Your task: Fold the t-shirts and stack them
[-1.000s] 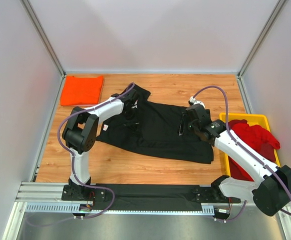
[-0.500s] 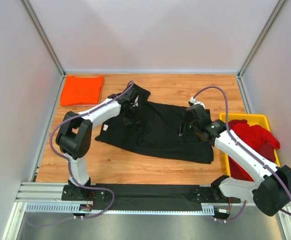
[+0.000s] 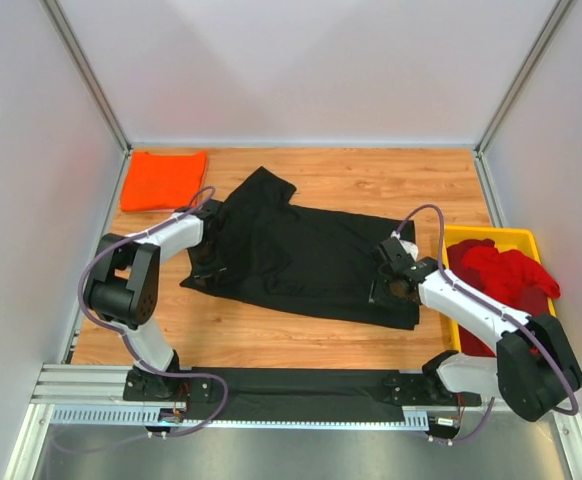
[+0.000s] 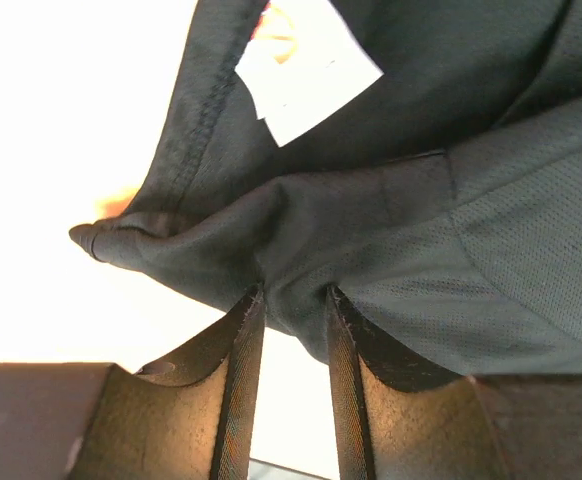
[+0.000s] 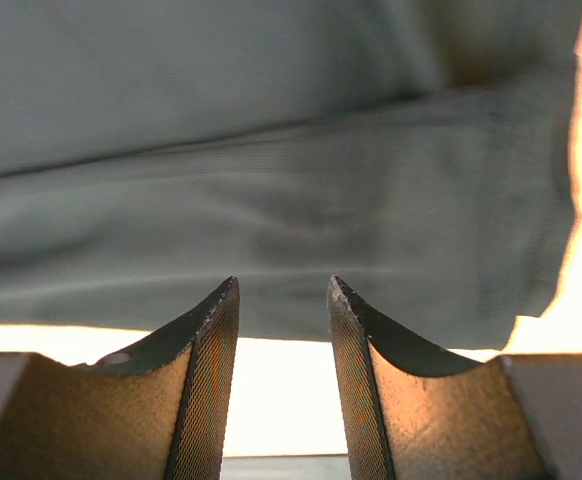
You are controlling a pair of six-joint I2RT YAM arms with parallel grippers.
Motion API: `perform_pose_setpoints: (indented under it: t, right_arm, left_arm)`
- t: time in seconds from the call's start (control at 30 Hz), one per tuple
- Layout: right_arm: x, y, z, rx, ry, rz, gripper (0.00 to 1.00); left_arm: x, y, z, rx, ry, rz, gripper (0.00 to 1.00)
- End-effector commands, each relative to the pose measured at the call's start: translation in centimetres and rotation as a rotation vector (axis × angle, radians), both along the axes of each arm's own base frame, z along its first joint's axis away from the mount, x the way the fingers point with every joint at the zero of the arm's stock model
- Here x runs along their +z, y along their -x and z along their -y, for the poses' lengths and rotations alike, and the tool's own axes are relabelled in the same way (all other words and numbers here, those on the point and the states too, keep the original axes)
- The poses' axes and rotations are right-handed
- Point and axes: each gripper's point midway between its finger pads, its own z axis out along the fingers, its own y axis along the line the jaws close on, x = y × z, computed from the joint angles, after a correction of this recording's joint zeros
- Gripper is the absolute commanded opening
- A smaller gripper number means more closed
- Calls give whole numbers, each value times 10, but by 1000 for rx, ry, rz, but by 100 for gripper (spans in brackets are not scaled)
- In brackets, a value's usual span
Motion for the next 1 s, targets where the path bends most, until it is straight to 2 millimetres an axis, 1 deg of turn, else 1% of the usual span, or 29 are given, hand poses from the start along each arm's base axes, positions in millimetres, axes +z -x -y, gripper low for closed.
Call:
perform_pose_setpoints:
  t: [0.0, 0.07, 0.1, 0.13, 0.2, 0.23, 0.27, 0.33, 0.37, 0.4, 0.43, 0.47, 0.5, 0.53, 0.57, 0.6, 0.63, 0.67, 0.7, 0.73, 0.77, 0.8, 0.83, 0.87, 0.9, 0.93, 0.97]
  right_arm:
    - [-21, 1, 23, -147, 65, 2, 42]
    - [-34, 8, 32, -211, 88, -33, 42]
    - [-37, 11, 34, -231, 91, -46, 41]
    - [-40, 13, 36, -246, 95, -54, 41]
    - [-44, 20, 40, -284, 104, -73, 41]
    - [-44, 22, 41, -294, 106, -72, 41]
    - [-43, 23, 42, -301, 103, -70, 41]
    - [-34, 21, 41, -298, 86, -39, 42]
    - [-30, 19, 40, -286, 74, -31, 42]
    - [-24, 19, 38, -254, 70, -22, 42]
    - [-10, 11, 33, -245, 39, 18, 42]
    - [-3, 9, 33, -243, 36, 32, 42]
    - [2, 8, 34, -230, 39, 42, 43]
    - [12, 1, 31, -228, 25, 69, 43]
    - [14, 0, 31, -226, 26, 73, 43]
    - [17, -5, 29, -220, 18, 84, 43]
    - [20, -10, 27, -210, 19, 97, 43]
    - [18, -12, 28, -210, 30, 89, 43]
    - [17, -17, 27, -209, 31, 95, 43]
    - [15, -19, 28, -209, 42, 90, 42]
    - [11, -22, 30, -208, 65, 77, 42]
    - [8, -24, 32, -212, 76, 70, 42]
    - [5, -26, 37, -224, 90, 64, 42]
    - [-1, -26, 40, -226, 106, 49, 42]
    - [-4, -27, 45, -241, 112, 47, 42]
    - [-6, -28, 49, -250, 122, 43, 42]
    - [-12, -25, 53, -254, 134, 34, 42]
  left_arm:
    - [-10, 18, -19, 101, -79, -24, 38]
    - [-6, 21, -11, 148, -29, -5, 38]
    - [-10, 30, -9, 164, -9, -17, 38]
    - [-10, 30, -3, 178, 31, -6, 38]
    - [-5, 36, -1, 216, 50, 13, 38]
    - [-2, 37, -3, 224, 48, 20, 39]
    - [7, 35, -2, 227, 58, 52, 39]
    - [21, 28, 0, 203, 77, 88, 40]
    - [31, 23, 1, 184, 90, 115, 40]
    - [45, 10, 5, 140, 103, 156, 40]
    - [54, 5, 6, 121, 115, 180, 40]
    - [60, 0, 8, 101, 124, 199, 40]
    - [72, -14, 13, 51, 145, 246, 40]
    - [75, -19, 21, 25, 186, 257, 40]
    - [81, -28, 29, -2, 219, 281, 40]
    - [84, -33, 36, -26, 253, 290, 40]
    - [81, -40, 49, -68, 314, 285, 40]
    - [80, -45, 56, -82, 342, 279, 40]
    - [84, -56, 64, -100, 373, 303, 40]
    - [75, -59, 73, -117, 411, 268, 40]
    - [77, -68, 80, -137, 433, 276, 39]
    - [76, -76, 85, -154, 455, 281, 38]
    - [66, -78, 94, -166, 493, 250, 38]
    - [68, -85, 100, -182, 517, 260, 38]
    - [60, -91, 108, -192, 549, 255, 38]
    - [58, -96, 112, -198, 562, 260, 38]
    - [58, -105, 115, -196, 571, 277, 38]
